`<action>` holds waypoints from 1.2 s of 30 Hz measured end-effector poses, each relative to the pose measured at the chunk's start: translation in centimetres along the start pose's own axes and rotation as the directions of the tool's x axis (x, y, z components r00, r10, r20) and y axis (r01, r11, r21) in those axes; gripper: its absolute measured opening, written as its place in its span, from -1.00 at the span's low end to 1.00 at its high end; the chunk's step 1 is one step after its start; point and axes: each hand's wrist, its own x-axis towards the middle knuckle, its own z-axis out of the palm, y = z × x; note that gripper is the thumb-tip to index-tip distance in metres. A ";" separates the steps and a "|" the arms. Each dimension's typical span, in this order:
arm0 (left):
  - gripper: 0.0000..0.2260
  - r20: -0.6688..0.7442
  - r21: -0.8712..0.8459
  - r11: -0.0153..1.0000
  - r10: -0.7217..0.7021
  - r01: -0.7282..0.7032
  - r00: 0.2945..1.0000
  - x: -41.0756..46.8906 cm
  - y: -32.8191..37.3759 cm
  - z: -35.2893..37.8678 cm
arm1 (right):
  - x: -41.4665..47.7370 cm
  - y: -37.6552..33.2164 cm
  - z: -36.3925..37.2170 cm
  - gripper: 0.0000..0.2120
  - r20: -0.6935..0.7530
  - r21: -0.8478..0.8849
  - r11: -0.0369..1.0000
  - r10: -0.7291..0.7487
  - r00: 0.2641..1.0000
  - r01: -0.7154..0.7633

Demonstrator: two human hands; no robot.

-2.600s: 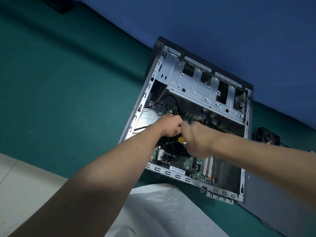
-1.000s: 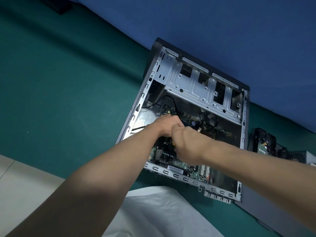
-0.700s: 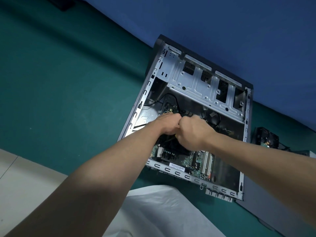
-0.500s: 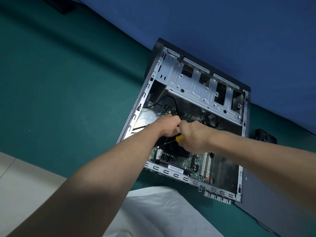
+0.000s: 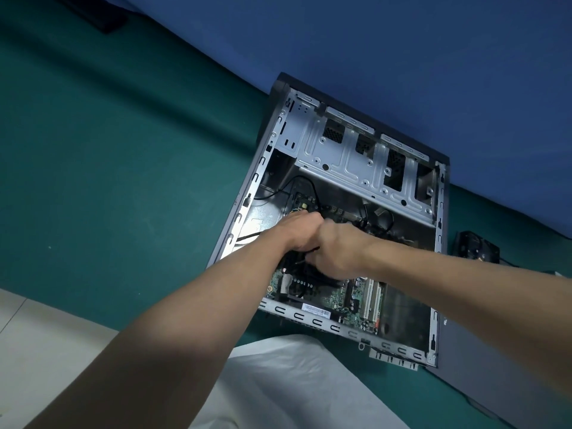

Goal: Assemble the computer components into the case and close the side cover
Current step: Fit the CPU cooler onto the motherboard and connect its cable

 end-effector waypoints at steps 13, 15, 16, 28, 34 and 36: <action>-0.71 -0.036 0.057 0.998 0.029 -0.027 0.999 0.1 -0.1 0.4 | 0.4 0.1 1.3 -0.79 -0.170 -0.027 0.999 -0.040 0.985 0.036; -0.73 -0.030 0.045 0.998 0.044 -0.042 0.999 0.1 -0.1 0.4 | -0.6 0.0 1.3 -0.76 -0.115 -0.117 0.985 -0.143 0.983 0.129; -0.74 -0.027 0.037 0.999 0.033 -0.032 0.999 0.1 -0.1 0.3 | -1.3 0.0 1.2 -0.75 -0.083 -0.223 0.960 -0.190 0.978 0.168; -0.73 -0.024 0.069 0.997 0.043 -0.042 0.999 0.1 -0.2 0.3 | -0.1 0.4 1.6 -0.82 -0.220 0.150 0.987 0.082 0.972 -0.050; -0.76 -0.013 0.046 0.999 0.024 -0.023 1.000 0.0 0.0 0.3 | -1.3 0.8 1.2 -0.66 -0.113 -0.238 0.962 -0.166 0.980 0.135; -0.73 -0.027 0.049 0.999 0.021 -0.020 0.999 -0.2 0.0 0.2 | -1.8 1.4 0.9 -0.77 -0.103 -0.574 0.768 -0.410 0.906 0.282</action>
